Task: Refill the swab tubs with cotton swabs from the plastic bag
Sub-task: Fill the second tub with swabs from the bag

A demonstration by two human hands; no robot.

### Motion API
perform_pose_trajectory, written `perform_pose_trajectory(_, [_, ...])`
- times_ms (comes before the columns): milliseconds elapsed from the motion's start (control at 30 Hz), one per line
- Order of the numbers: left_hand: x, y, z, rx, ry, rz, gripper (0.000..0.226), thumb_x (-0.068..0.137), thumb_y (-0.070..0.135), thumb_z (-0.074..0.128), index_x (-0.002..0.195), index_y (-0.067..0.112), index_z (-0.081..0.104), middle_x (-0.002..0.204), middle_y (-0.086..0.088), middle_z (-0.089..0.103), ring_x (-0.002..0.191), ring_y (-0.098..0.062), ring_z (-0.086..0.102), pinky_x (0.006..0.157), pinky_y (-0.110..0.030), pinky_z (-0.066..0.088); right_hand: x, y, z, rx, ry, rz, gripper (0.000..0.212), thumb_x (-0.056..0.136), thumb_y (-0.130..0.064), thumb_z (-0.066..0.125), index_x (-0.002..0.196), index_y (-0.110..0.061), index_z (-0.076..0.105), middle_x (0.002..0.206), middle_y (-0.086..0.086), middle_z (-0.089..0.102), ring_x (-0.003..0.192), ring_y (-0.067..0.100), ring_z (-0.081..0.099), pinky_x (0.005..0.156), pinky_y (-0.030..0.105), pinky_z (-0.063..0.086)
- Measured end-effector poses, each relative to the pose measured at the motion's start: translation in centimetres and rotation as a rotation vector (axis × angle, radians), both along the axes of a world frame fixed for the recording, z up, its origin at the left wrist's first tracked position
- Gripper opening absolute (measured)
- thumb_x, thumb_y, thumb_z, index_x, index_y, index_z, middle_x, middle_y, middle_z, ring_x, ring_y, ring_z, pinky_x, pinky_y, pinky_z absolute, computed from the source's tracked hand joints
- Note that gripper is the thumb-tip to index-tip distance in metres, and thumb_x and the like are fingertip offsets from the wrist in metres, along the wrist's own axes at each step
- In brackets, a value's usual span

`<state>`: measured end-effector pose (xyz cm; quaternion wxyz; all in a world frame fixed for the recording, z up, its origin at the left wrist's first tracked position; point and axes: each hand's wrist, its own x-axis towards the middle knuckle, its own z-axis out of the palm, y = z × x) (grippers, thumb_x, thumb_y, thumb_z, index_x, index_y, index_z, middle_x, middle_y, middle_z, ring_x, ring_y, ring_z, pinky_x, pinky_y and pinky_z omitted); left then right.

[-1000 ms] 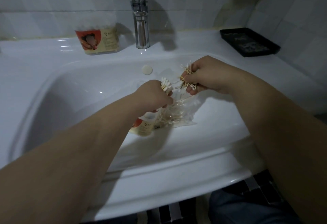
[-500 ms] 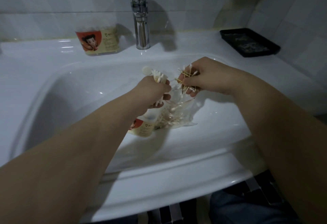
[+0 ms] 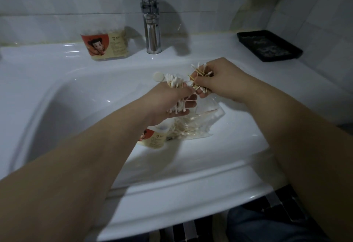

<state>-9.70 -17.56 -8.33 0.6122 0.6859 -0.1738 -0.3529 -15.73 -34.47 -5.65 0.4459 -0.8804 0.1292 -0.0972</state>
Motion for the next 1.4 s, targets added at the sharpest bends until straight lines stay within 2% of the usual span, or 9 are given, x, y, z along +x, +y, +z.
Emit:
perform_pose_trajectory(167, [0.1, 0.1, 0.1, -0.005, -0.013, -0.009, 0.01, 0.099, 0.007, 0.061, 0.105, 0.01, 0.069, 0.094, -0.008, 0.077, 0.067, -0.01, 0.062, 0.066, -0.025, 0.053, 0.2, 0.9, -0.2, 0.035, 0.007, 0.012, 0.007, 0.093, -0.002, 0.066, 0.094, -0.003, 0.073, 0.071, 0.009, 0.075, 0.064, 0.02, 0.075, 0.066, 0.031, 0.063])
perform_pose_trajectory(367, [0.5, 0.2, 0.1, 0.04, -0.041, -0.007, 0.018, 0.098, 0.005, 0.061, 0.085, 0.017, 0.058, 0.086, -0.004, 0.076, 0.062, -0.012, 0.058, 0.066, -0.028, 0.052, 0.8, 0.9, -0.1, 0.202, -0.027, -0.128, 0.004, 0.091, 0.001, 0.068, 0.09, 0.0, 0.072, 0.082, 0.016, 0.068, 0.066, 0.021, 0.068, 0.066, 0.033, 0.063])
perform_pose_trajectory(467, [0.5, 0.3, 0.1, 0.047, -0.028, -0.029, 0.017, 0.098, 0.005, 0.06, 0.089, 0.018, 0.055, 0.087, -0.005, 0.077, 0.06, -0.012, 0.058, 0.063, -0.027, 0.052, 0.9, 0.5, -0.3, 0.241, -0.034, -0.152, 0.003, 0.091, -0.001, 0.069, 0.09, -0.001, 0.071, 0.083, 0.016, 0.068, 0.067, 0.022, 0.068, 0.065, 0.032, 0.062])
perform_pose_trajectory(700, [0.4, 0.3, 0.0, 0.11, -0.025, -0.05, 0.017, 0.093, 0.004, 0.066, 0.109, 0.009, 0.071, 0.089, -0.002, 0.076, 0.068, -0.01, 0.064, 0.065, -0.026, 0.054, 0.6, 0.8, -0.4, 0.211, 0.011, -0.019, 0.01, 0.093, -0.002, 0.069, 0.102, 0.001, 0.072, 0.084, 0.015, 0.072, 0.072, 0.019, 0.072, 0.067, 0.028, 0.061])
perform_pose_trajectory(867, [0.7, 0.2, 0.1, 0.131, 0.001, -0.018, 0.014, 0.093, 0.003, 0.061, 0.101, 0.01, 0.069, 0.079, -0.001, 0.071, 0.063, -0.011, 0.057, 0.059, -0.026, 0.051, 0.8, 0.6, 0.0, 0.241, -0.009, -0.103, 0.01, 0.092, 0.001, 0.068, 0.1, 0.006, 0.071, 0.086, 0.017, 0.069, 0.067, 0.021, 0.07, 0.069, 0.034, 0.063])
perform_pose_trajectory(967, [0.5, 0.3, 0.2, 0.157, 0.015, -0.007, 0.014, 0.094, 0.002, 0.057, 0.092, 0.013, 0.066, 0.075, -0.002, 0.069, 0.061, -0.012, 0.054, 0.059, -0.026, 0.047, 0.6, 0.2, 0.2, 0.292, -0.027, -0.145, 0.013, 0.093, 0.004, 0.064, 0.104, 0.01, 0.069, 0.085, 0.019, 0.066, 0.063, 0.02, 0.067, 0.065, 0.031, 0.062])
perform_pose_trajectory(1200, [0.6, 0.1, 0.2, 0.176, 0.048, 0.063, 0.008, 0.093, 0.013, 0.063, 0.098, 0.01, 0.068, 0.068, 0.0, 0.058, 0.06, -0.014, 0.054, 0.06, -0.026, 0.047, 0.7, 0.3, 0.1, 0.241, -0.038, -0.128, 0.01, 0.093, 0.004, 0.064, 0.09, -0.002, 0.071, 0.079, 0.018, 0.067, 0.063, 0.02, 0.068, 0.065, 0.031, 0.061])
perform_pose_trajectory(1300, [0.6, 0.3, 0.2, 0.173, 0.046, 0.084, 0.004, 0.09, 0.011, 0.067, 0.09, 0.013, 0.064, 0.07, -0.003, 0.056, 0.06, -0.014, 0.054, 0.059, -0.025, 0.049, 0.6, -0.1, 0.3, 0.233, -0.058, -0.159, 0.013, 0.093, 0.005, 0.063, 0.088, -0.005, 0.071, 0.078, 0.017, 0.068, 0.059, 0.018, 0.068, 0.061, 0.029, 0.059])
perform_pose_trajectory(1400, [0.7, 0.3, 0.1, 0.14, 0.028, 0.128, 0.017, 0.09, 0.003, 0.067, 0.083, 0.017, 0.06, 0.068, -0.002, 0.056, 0.058, -0.013, 0.055, 0.055, -0.023, 0.05, 0.6, -0.3, 0.2, 0.202, -0.062, -0.162, 0.014, 0.093, 0.005, 0.062, 0.087, -0.005, 0.071, 0.075, 0.015, 0.067, 0.055, 0.016, 0.067, 0.059, 0.028, 0.059])
